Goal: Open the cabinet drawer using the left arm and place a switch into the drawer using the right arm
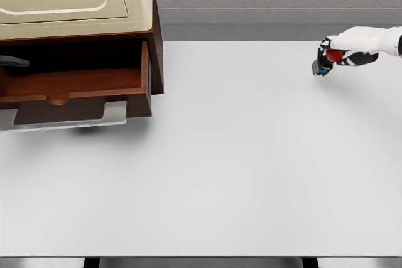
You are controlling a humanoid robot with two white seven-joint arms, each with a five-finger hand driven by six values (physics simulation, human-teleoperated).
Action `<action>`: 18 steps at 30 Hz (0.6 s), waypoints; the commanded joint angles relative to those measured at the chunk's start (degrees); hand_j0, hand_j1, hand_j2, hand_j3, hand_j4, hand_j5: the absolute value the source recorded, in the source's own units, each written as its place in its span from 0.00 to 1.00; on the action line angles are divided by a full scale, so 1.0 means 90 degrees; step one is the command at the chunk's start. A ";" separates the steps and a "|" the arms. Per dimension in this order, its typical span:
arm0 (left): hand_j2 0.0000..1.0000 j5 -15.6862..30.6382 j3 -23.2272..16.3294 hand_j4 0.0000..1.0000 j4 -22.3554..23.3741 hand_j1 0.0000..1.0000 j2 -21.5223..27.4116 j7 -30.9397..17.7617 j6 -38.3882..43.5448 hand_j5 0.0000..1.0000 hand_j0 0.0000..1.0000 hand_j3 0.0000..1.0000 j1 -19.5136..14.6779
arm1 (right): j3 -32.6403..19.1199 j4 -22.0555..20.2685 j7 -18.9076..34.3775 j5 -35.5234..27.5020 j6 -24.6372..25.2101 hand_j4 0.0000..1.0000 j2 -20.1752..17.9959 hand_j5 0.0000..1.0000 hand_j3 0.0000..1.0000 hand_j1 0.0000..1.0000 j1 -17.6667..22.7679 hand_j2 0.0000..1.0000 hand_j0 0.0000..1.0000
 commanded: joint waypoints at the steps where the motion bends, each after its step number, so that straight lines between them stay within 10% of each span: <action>1: 1.00 0.0052 0.0004 1.00 -0.0003 1.00 0.0012 0.0002 0.0018 1.00 1.00 1.00 0.0001 | -0.0138 -0.0367 0.0001 -0.0177 0.0025 0.41 0.0091 0.41 0.41 0.41 0.0000 0.41 0.41; 18: 1.00 0.0052 0.0014 1.00 0.0007 1.00 0.0012 0.0002 0.0018 1.00 1.00 1.00 0.0001 | 0.0516 -0.1579 0.0001 -0.0362 0.0025 0.42 0.1312 0.42 0.42 0.42 -0.0566 0.42 0.42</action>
